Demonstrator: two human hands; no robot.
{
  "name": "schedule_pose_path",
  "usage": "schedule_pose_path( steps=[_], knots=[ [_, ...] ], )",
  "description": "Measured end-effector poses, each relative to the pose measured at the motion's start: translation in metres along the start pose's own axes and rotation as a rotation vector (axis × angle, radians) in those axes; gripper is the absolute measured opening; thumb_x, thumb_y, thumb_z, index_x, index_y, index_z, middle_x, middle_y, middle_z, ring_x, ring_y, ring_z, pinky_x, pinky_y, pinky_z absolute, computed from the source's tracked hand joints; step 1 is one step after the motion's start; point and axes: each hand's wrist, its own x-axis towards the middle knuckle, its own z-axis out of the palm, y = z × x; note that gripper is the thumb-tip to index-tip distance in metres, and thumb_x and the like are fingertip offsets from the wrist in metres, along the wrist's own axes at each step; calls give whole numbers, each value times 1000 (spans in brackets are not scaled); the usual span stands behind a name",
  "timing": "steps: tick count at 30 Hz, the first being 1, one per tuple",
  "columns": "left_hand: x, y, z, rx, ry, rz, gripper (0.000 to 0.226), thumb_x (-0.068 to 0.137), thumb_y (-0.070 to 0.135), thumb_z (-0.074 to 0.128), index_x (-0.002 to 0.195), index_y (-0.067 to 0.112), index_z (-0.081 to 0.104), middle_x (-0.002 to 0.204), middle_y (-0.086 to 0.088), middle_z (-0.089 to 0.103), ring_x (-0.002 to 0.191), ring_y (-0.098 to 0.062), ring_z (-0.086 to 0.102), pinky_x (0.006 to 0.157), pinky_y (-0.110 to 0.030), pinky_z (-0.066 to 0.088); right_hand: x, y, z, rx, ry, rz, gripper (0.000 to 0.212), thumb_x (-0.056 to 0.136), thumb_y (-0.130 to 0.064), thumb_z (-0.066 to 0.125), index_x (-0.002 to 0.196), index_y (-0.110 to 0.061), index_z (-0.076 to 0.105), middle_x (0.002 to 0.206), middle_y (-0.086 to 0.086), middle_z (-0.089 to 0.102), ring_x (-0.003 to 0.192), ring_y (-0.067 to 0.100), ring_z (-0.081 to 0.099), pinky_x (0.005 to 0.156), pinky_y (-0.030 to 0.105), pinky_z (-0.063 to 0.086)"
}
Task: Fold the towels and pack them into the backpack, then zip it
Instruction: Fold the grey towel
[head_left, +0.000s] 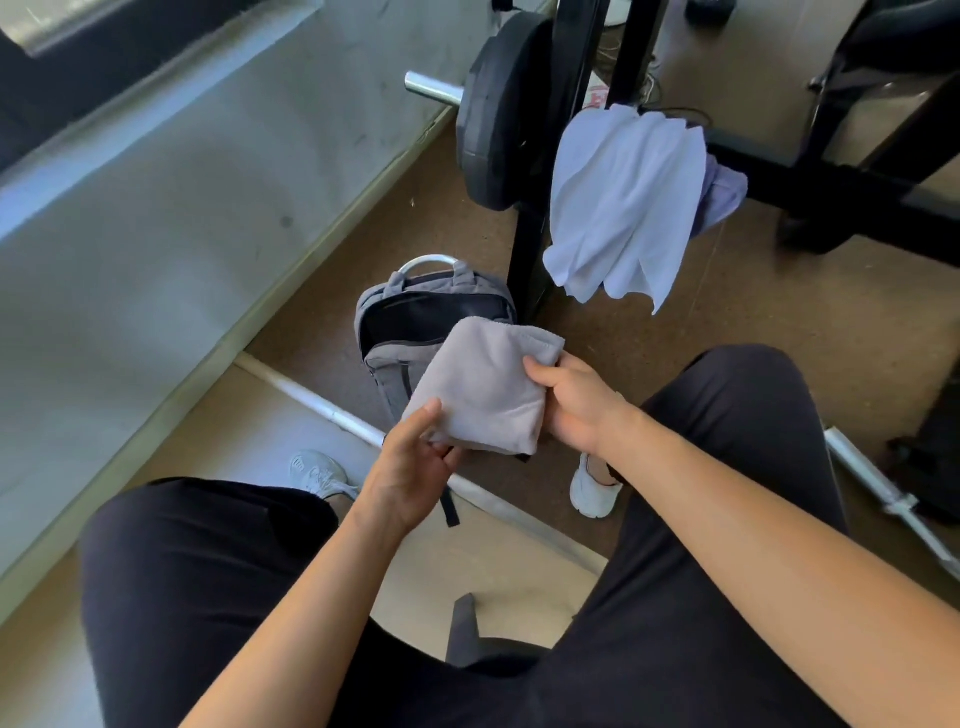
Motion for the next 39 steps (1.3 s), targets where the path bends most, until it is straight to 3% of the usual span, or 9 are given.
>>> schedule_pose_path(
  steps=[2, 7, 11, 15, 19, 24, 29, 32, 39],
  knots=[
    [1, -7, 3, -102, 50, -12, 28, 89, 19, 69, 116, 13, 65, 90, -1, 78, 81, -16, 74, 95, -39, 52, 0, 6, 2, 7, 16, 14, 37, 103, -7, 51, 140, -6, 54, 137, 19, 62, 124, 32, 61, 98, 43, 54],
    [5, -13, 0, -144, 41, -21, 63, 85, 20, 72, 144, 10, 54, 140, -13, 65, 129, -30, 63, 96, -44, 57, -1, 17, 6, 2, -58, 70, 41, 100, 1, 53, 141, -4, 54, 135, 18, 64, 124, 32, 62, 91, 41, 58],
    [9, -9, -5, -141, 114, -23, 60, 87, 6, 69, 145, 5, 53, 137, -16, 66, 126, -32, 65, 88, -41, 61, 3, 17, 3, -90, -40, 115, 46, 94, -3, 63, 139, -7, 56, 134, 17, 65, 125, 34, 61, 94, 47, 56],
    [11, 2, -14, -42, 116, -17, 53, 88, 6, 66, 141, 4, 56, 134, -19, 68, 121, -34, 67, 84, -41, 61, 4, 11, -2, -346, 42, 116, 69, 81, -25, 82, 141, -15, 48, 133, 10, 62, 125, 30, 58, 92, 44, 52],
    [6, 14, -19, 88, 30, -62, 55, 84, 12, 68, 136, 1, 58, 129, -23, 68, 112, -37, 70, 84, -47, 60, 6, 1, -4, -529, -107, 115, 98, 73, -23, 87, 152, -20, 30, 134, 7, 61, 121, 22, 59, 101, 39, 47],
    [6, 23, -21, 179, -49, -45, 48, 85, 14, 67, 130, 0, 63, 126, -25, 69, 111, -39, 69, 88, -49, 59, -2, 2, 1, -430, -363, 175, 43, 90, -2, 69, 131, -12, 61, 125, 7, 71, 118, 23, 67, 96, 36, 57],
    [4, 33, -24, 557, -63, 64, 42, 91, 5, 73, 131, 11, 61, 121, -13, 75, 112, -33, 72, 94, -51, 60, 6, 5, -7, -451, -274, 129, 51, 88, -3, 73, 136, -4, 56, 131, 16, 67, 121, 31, 65, 104, 47, 52],
    [5, 38, -29, 557, -104, 73, 49, 89, 3, 75, 135, 10, 57, 125, -16, 72, 115, -35, 70, 99, -55, 56, 4, 0, -6, -462, -250, 98, 49, 89, -1, 71, 135, -8, 55, 130, 13, 67, 121, 27, 65, 100, 40, 55],
    [3, 47, -32, 430, -222, 149, 47, 90, -2, 64, 134, 13, 59, 119, -9, 73, 109, -24, 70, 88, -36, 60, -9, -15, -4, -295, -373, 63, 49, 97, 4, 55, 142, -12, 49, 127, 11, 67, 116, 25, 66, 90, 33, 58]
  ],
)
